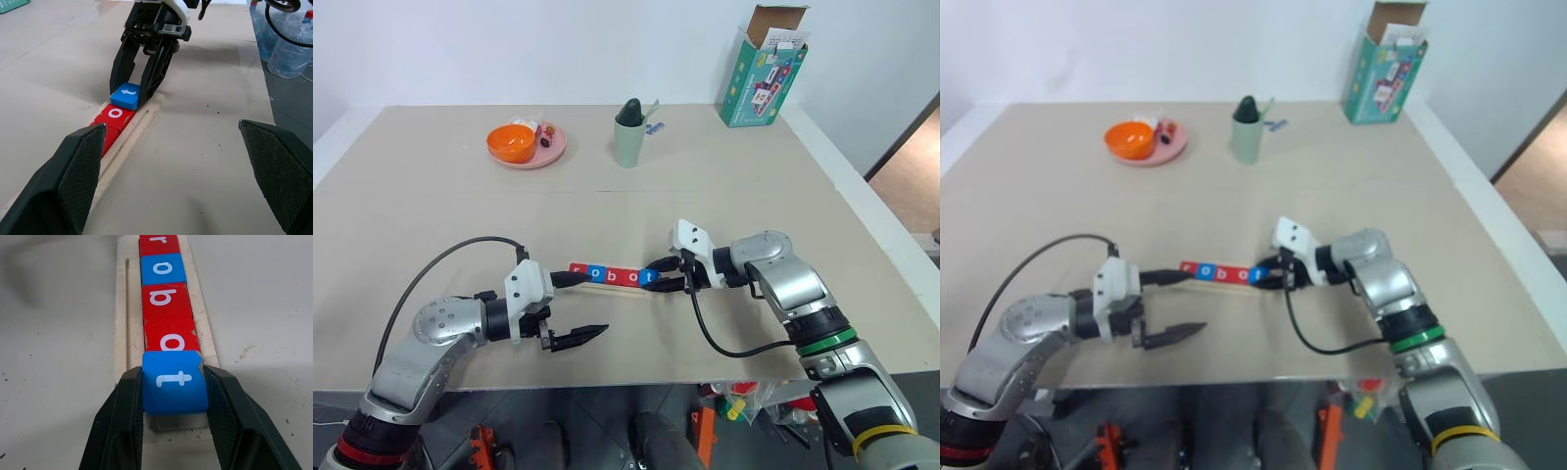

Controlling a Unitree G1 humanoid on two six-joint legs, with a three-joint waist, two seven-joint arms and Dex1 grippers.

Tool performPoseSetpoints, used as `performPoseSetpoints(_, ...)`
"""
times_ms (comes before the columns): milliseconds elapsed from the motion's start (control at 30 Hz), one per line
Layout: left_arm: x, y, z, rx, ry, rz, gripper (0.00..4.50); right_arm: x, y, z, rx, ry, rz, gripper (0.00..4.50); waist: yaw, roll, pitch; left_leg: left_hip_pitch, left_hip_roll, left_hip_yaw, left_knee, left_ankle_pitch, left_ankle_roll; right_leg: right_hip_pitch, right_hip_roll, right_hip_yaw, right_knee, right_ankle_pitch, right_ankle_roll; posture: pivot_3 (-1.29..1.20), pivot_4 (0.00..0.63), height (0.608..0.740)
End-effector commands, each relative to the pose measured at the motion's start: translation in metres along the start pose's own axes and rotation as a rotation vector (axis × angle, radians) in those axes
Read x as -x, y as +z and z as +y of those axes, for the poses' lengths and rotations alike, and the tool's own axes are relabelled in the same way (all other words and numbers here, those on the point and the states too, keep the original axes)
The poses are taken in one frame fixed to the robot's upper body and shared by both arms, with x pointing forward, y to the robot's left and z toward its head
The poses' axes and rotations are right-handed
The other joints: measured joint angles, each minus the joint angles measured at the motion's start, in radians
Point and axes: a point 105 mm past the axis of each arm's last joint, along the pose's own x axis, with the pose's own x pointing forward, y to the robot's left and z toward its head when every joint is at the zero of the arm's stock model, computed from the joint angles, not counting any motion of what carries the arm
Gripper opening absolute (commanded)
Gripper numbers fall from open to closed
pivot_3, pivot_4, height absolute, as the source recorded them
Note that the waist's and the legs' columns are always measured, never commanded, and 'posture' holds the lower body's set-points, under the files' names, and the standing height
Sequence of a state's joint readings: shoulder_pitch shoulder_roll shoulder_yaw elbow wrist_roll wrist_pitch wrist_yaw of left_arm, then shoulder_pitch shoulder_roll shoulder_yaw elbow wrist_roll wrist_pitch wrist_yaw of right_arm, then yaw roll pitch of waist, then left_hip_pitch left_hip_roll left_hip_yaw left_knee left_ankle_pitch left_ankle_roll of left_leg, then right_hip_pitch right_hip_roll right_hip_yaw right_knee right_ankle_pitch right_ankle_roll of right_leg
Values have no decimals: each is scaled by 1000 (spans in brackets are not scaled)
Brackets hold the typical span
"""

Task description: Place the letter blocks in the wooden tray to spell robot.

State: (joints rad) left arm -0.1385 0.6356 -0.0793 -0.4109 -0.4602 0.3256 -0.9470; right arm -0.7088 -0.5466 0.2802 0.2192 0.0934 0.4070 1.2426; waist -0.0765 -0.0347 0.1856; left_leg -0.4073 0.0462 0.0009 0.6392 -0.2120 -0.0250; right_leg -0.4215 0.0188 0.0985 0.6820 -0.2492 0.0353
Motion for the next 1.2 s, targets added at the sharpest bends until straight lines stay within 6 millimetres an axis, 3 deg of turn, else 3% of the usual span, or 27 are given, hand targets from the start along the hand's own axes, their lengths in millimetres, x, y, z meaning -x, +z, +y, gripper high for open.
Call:
performPoseSetpoints(33,3,5,1,-30,13,-13,4500,5,10,-4,33,-13,-13,1207,0,0,0,0,0,0,0,0,0,0,0,0,0,0,0,0,150,740)
performPoseSetpoints(233,3,5,0,-28,9,-10,4500,15,13,0,23,-6,-24,1207,0,0,0,0,0,0,0,0,0,0,0,0,0,0,0,0,150,740)
performPoseSetpoints(433,2,5,0,-29,0,-11,4500,17,4,-1,11,-23,-2,1207,0,0,0,0,0,0,0,0,0,0,0,0,0,0,0,0,150,740)
performPoseSetpoints(1200,2,2,-3,-27,9,-8,4500,-2,9,-4,43,11,-9,1207,-1,0,0,0,0,0,0,0,0,0,0,0,0,0,0,0,150,740)
